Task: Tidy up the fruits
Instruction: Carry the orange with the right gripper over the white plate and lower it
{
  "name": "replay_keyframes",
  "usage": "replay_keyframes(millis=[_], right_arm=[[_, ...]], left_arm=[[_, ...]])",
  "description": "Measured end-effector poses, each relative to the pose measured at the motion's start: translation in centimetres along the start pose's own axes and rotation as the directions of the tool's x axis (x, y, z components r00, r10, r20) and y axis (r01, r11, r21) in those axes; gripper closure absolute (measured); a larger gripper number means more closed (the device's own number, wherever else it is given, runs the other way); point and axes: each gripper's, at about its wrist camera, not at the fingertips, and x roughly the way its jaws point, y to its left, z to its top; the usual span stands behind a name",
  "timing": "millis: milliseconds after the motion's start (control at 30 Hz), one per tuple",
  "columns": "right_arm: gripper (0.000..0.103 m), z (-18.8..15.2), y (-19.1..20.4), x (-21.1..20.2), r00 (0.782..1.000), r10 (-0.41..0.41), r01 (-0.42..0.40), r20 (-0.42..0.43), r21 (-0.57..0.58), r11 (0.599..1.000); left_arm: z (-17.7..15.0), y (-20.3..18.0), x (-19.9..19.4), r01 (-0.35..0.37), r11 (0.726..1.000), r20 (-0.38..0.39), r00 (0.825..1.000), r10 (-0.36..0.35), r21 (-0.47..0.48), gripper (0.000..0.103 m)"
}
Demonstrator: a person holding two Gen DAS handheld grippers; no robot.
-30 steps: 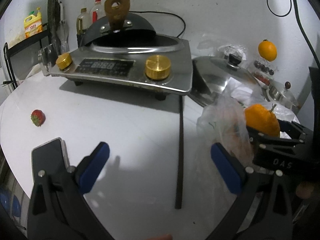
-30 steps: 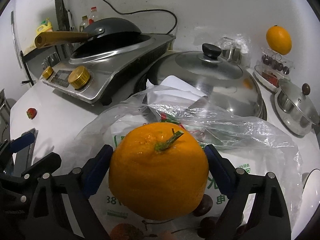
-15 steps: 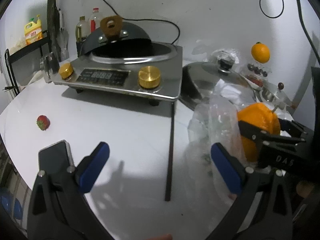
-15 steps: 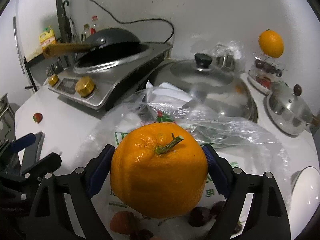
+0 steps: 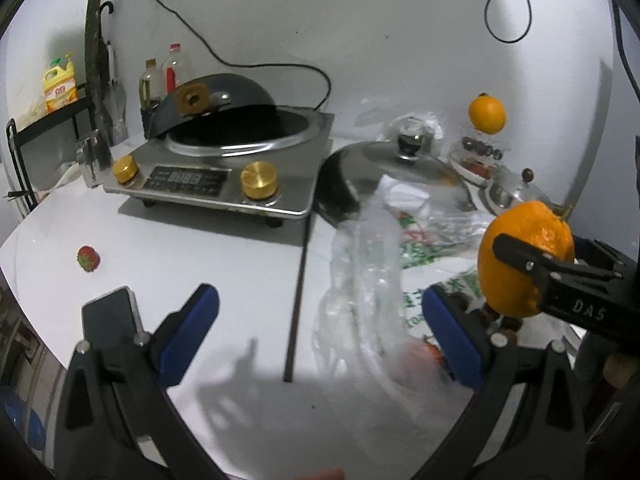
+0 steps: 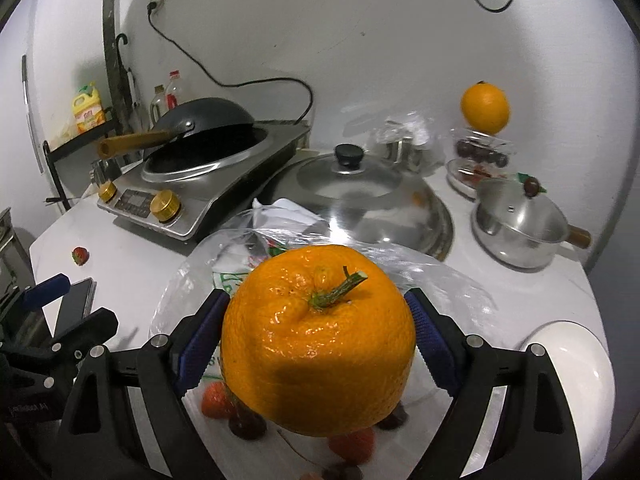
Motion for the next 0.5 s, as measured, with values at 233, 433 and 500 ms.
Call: replay_keyframes(millis=[233, 433, 500], right_arm=[[0.013, -0.9, -1.9, -2.8, 0.999, -0.025, 0.024, 0.024, 0.032, 0.999], [0.013, -1.7, -3.5, -4.4, 0.999, -0.042, 0.04, 0.032, 0.056, 0.998], [0.013, -1.9, -4.1, -4.9, 0.998, -0.049, 0.047, 0.035, 0.066, 0.997]], left_arm=[[-0.2, -2.5, -1.3, 0.029, 0.999, 0.005, 1.0, -0.029, 0.029, 0.001], [-0.2, -4.7, -1.8, 0.047, 0.997, 0.01, 0.999, -0.048, 0.057, 0.001], [-0.1, -5.6, -1.8, 0.053, 0.996, 0.009, 0.999, -0.053, 0.067, 0.001]])
